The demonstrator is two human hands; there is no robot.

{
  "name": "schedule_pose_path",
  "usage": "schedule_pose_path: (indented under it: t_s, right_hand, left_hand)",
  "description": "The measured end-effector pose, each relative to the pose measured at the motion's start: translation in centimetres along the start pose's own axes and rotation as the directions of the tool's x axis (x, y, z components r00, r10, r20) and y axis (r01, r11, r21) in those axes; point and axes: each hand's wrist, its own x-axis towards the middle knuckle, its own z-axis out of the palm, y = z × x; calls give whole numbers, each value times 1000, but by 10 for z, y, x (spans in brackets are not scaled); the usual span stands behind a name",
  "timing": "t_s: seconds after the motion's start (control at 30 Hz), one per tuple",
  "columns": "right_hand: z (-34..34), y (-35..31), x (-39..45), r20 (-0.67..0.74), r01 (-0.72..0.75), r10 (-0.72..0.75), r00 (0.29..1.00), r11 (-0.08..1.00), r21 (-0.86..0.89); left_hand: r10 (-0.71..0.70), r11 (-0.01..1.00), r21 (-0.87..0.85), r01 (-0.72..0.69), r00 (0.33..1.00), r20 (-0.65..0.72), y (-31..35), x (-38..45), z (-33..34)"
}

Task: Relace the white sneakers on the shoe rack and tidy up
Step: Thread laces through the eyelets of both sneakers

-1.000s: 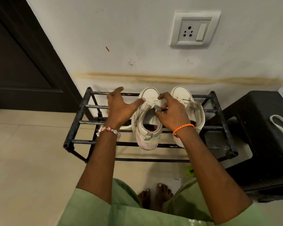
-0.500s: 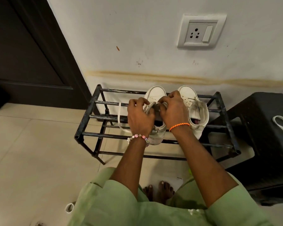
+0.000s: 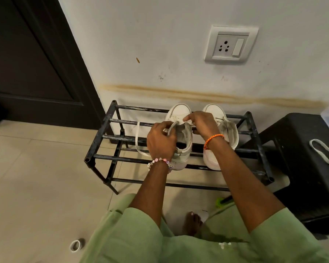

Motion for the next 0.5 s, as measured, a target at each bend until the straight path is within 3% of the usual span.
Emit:
schedule_pose_path:
  t_s: [0.03,0.1,0.17,0.23,0.4,0.5]
  right_hand:
    - [1,0,-2,48,106,-98,994,977,-183]
    - [4,7,-2,157,309,-267,951,778,-547]
    - [7,14,-2,208,392,-355,911,598,-699]
    - [7,19,-2,167,413,-414,895,628,-659]
    - [10,30,-3,-14,360,-397,918,847,-392]
    - [4,21,-7,-107,293,-301,948,952,-86]
  left_hand:
    - [-21,999,-29,20,1000,-6,-1,0,1]
    - [-65,995,-79,63,998,-20,-2,0,3]
    - [-78,992,-104,74,996,-36,-4,0,4]
    - [-70,992,-105,66,997,-41,-5,-1,4]
    - [-93,987,-137,88,995,-30,-7,-2,6]
    - [-133,981,-142,130,991,-14,-9,0,5]
